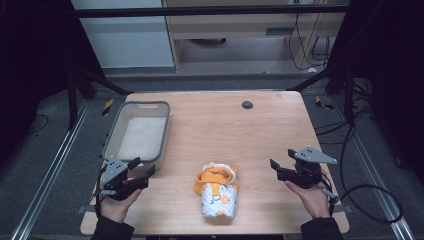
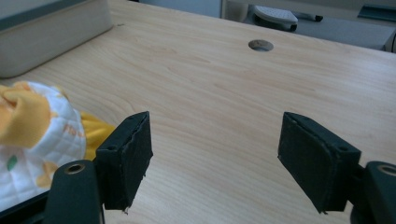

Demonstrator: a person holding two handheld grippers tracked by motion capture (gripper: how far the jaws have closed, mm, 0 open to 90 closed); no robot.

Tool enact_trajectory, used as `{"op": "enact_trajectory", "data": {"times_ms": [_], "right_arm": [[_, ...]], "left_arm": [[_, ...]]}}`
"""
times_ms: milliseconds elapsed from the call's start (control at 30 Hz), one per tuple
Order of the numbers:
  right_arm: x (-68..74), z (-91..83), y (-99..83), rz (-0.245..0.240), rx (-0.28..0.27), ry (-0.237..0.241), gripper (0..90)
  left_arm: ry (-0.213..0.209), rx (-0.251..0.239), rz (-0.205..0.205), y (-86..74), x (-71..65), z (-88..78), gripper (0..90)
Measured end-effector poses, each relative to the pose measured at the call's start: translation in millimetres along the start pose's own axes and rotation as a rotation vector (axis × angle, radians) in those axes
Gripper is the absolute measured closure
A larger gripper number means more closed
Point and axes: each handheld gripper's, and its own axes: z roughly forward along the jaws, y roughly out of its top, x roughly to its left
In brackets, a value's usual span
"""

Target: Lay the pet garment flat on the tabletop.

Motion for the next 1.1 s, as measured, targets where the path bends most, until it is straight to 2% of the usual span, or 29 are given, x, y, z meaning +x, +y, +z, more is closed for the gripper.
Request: {"op": "enact_trajectory", "data": {"times_ms": [200, 367, 500, 667, 733, 967, 1100], "right_arm": [[11.2, 5.7, 13.9, -0.030, -0.014, 0.040, 27.6], [18.2, 9.9, 14.9, -0.038, -0.025, 0.077, 29.4], [23.9, 12.7, 12.1, -0.067, 0.004, 0.103, 30.0], [29.0, 13.8, 11.1, -0.081, 0.015, 0.130, 31.5], [33.7, 16.6, 10.0, -0.088, 0.027, 0.145, 32.1], [53.7, 29.2, 6.1, -0.142, 0.075, 0.219, 34.7], [62.3, 34.9, 3.7, -0.150, 0.095, 0.252, 36.2]], "left_arm": [[-0.033, 0.000, 0.021, 10.3, -13.0, 16.8, 34.4], [-0.057, 0.013, 0.039, 14.3, -25.6, 29.6, 34.5], [-0.076, 0.029, 0.069, 12.4, -33.0, 34.2, 34.3], [-0.099, 0.054, 0.079, 6.9, -35.3, 37.1, 34.8], [-0.112, 0.071, 0.080, 4.4, -36.4, 39.3, 35.1], [-0.152, 0.124, 0.122, -1.9, -47.0, 48.4, 36.2], [-0.179, 0.155, 0.150, -5.2, -54.8, 53.6, 36.6]]}}
